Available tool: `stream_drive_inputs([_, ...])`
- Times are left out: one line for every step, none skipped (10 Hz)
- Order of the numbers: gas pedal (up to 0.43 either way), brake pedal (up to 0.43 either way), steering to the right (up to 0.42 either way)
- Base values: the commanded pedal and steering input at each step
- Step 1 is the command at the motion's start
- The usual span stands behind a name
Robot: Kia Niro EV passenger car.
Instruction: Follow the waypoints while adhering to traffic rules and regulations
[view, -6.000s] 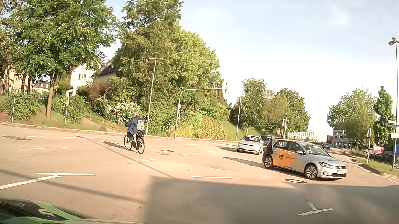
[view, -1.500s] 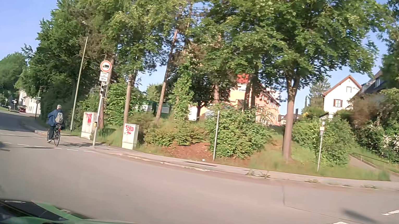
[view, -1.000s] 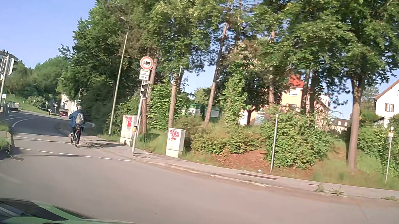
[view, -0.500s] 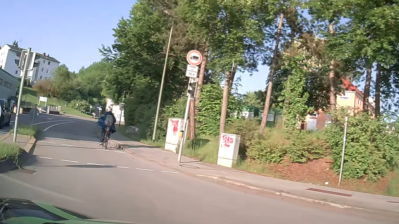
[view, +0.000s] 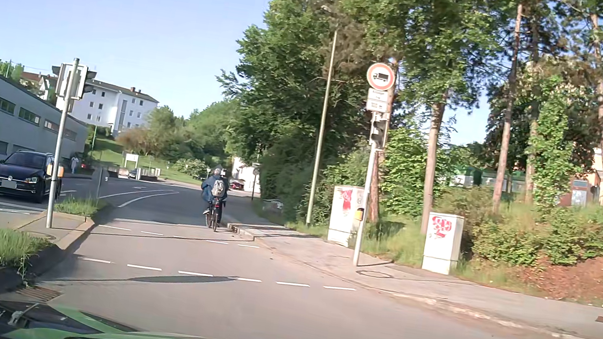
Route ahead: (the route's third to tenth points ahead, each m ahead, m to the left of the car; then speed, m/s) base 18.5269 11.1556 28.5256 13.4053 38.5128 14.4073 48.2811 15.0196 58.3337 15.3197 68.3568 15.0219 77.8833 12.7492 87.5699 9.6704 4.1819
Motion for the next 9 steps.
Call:
stream_drive_inputs([0.000, 0.000, -0.332])
stream_drive_inputs([0.000, 0.000, -0.327])
stream_drive_inputs([0.000, 0.000, -0.319])
stream_drive_inputs([0.000, 0.000, -0.309])
stream_drive_inputs([0.000, 0.000, -0.297])
stream_drive_inputs([0.000, 0.000, -0.279])
stream_drive_inputs([0.000, 0.000, -0.251])
stream_drive_inputs([0.000, 0.000, -0.227])
stream_drive_inputs([0.000, 0.000, -0.194])
